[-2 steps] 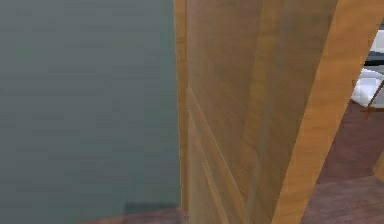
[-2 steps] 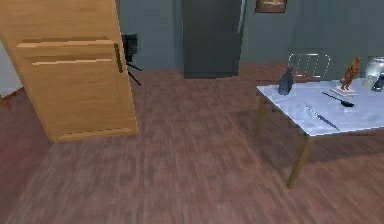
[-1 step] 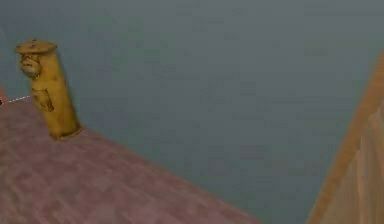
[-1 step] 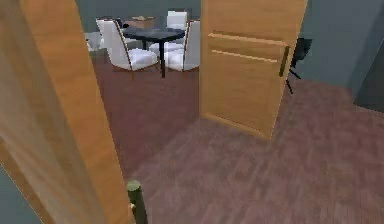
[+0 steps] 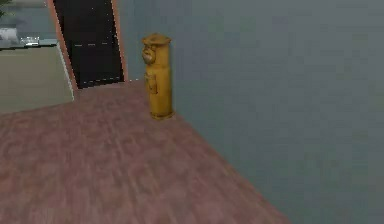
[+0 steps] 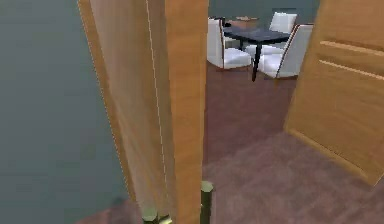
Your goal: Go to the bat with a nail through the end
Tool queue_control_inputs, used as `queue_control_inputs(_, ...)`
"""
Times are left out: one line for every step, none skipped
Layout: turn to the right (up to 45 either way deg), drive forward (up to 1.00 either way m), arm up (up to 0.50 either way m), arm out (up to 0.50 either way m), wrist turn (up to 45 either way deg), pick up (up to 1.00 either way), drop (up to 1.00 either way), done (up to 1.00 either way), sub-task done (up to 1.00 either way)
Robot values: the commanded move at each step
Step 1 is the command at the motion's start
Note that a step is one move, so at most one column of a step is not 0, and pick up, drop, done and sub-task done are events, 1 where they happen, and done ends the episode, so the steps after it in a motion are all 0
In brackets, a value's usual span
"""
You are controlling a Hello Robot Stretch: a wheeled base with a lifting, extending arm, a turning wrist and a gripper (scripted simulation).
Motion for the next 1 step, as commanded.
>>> queue_control_inputs(45.0, 0.00, 0.00, 0.00, 0.0, 0.00, 0.00, 0.00, 0.00)
